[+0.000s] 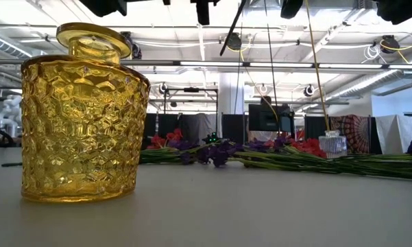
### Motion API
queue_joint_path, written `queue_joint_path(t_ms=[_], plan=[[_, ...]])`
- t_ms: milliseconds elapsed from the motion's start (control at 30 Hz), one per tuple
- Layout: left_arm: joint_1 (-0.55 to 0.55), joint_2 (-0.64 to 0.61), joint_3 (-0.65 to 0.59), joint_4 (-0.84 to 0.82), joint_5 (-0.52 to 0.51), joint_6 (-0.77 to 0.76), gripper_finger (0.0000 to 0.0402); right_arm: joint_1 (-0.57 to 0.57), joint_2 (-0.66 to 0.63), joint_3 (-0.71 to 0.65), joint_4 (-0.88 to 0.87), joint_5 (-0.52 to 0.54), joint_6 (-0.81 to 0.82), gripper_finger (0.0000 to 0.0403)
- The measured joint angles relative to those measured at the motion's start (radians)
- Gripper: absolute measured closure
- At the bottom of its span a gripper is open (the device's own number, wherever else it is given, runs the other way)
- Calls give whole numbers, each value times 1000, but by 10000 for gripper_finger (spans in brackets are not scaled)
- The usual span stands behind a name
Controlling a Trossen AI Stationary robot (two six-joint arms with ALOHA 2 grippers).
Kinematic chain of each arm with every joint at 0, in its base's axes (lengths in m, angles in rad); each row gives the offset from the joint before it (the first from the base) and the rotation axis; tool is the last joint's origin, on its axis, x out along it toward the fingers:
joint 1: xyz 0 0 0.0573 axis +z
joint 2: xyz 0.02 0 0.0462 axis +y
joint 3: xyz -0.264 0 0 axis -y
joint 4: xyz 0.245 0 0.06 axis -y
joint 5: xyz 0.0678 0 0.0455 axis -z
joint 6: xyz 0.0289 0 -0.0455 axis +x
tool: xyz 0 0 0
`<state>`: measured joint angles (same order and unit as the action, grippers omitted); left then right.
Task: Sort flowers into vase by color
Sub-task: Put the bottom left red flower into the transparent vase
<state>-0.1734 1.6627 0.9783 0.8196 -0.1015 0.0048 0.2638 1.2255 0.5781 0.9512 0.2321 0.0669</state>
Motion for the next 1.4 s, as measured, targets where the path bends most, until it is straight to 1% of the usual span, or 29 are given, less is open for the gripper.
queue_joint_path(t_ms=[133, 200, 367, 433, 600, 700, 800, 867, 967, 1167, 1400], plan=[[-2, 0, 0, 0, 1, 0, 375, 0, 0, 0, 0, -1, 0, 375], [-4, 0, 0, 1, 1, 0, 375, 0, 0, 0, 1, -3, -4, 392], [-6, 0, 0, -3, 1, 0, 373, 0, 0, 0, -3, -3, -8, 398], [-6, 0, 0, -5, 1, 1, 364, 0, 0, 0, -4, -1, -10, 399], [-6, 0, 0, -14, 0, 2, 312, 0, 0, 0, -7, 4, -12, 401], [-6, -14, 0, -66, 0, 4, 283, 0, -11, 0, -20, 6, -22, 401], [-6, -44, 0, -126, -2, 5, 265, 0, -43, 0, -65, 36, -37, 402], [-6, -68, 0, -160, -12, 5, 260, 0, -76, 0, -127, 67, -46, 402], [-6, -112, 0, -240, -64, 6, 258, -1, -133, 0, -227, 95, -53, 402], [-6, -216, 0, -467, -223, 8, 258, 0, -266, 0, -452, 178, -52, 403], [-11, -311, 0, -699, -364, -26, 258, 0, -410, 0, -700, 340, -35, 402]])
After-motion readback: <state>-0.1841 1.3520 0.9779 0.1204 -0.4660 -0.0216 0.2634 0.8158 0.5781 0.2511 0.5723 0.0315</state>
